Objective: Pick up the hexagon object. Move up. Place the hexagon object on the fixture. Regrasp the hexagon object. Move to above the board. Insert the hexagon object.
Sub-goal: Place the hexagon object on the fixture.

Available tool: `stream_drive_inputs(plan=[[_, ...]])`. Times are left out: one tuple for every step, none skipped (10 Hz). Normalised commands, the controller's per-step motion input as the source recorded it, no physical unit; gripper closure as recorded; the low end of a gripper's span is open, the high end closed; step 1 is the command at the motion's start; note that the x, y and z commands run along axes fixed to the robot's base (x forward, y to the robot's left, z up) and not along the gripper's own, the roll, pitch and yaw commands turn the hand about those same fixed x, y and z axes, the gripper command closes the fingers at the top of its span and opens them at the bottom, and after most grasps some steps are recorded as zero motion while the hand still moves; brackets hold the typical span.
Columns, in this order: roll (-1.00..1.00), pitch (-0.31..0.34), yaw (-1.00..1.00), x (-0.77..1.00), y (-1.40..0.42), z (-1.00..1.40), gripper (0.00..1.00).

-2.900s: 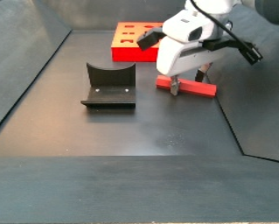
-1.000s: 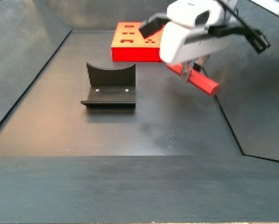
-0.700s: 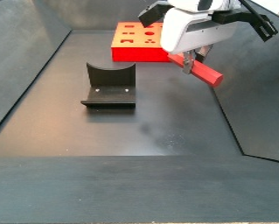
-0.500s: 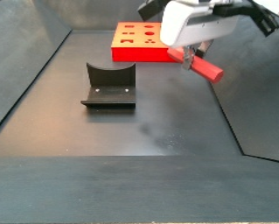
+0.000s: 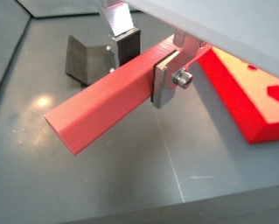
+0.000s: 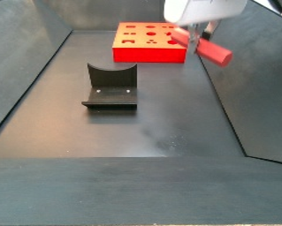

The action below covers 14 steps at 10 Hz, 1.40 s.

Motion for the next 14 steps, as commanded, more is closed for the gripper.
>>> stream_drive_inputs(plan=[[0.04, 0.051, -0.01, -0.03, 0.02, 0.94, 1.0], [0.05, 0.052, -0.01, -0.02, 0.02, 0.84, 1.0], [0.06, 0.064, -0.01, -0.01, 0.02, 0.59, 1.0], [0.06, 0.073, -0.01, -0.01, 0.02, 0.49, 1.0], [0.06, 0.085, -0.01, 0.0, 0.02, 0.29, 1.0], [0.07, 0.088, -0.01, 0.0, 0.02, 0.19, 1.0], [-0.07, 0.127, -1.0, 1.0, -0.18, -0.07, 1.0], [-0.07, 0.131, -1.0, 1.0, -0.18, -0.08, 1.0], [-0.08, 0.147, -1.0, 1.0, -0.15, -0.08, 1.0], [-0.1, 0.159, -1.0, 1.0, -0.14, -0.07, 1.0], [-0.12, 0.188, -1.0, 1.0, -0.13, -0.06, 1.0], [-0.14, 0.208, -1.0, 1.0, -0.12, -0.06, 1.0], [-0.18, 0.243, -0.95, 1.0, -0.11, -0.05, 1.0], [-0.18, 0.221, -0.71, 1.0, -0.11, -0.05, 1.0]])
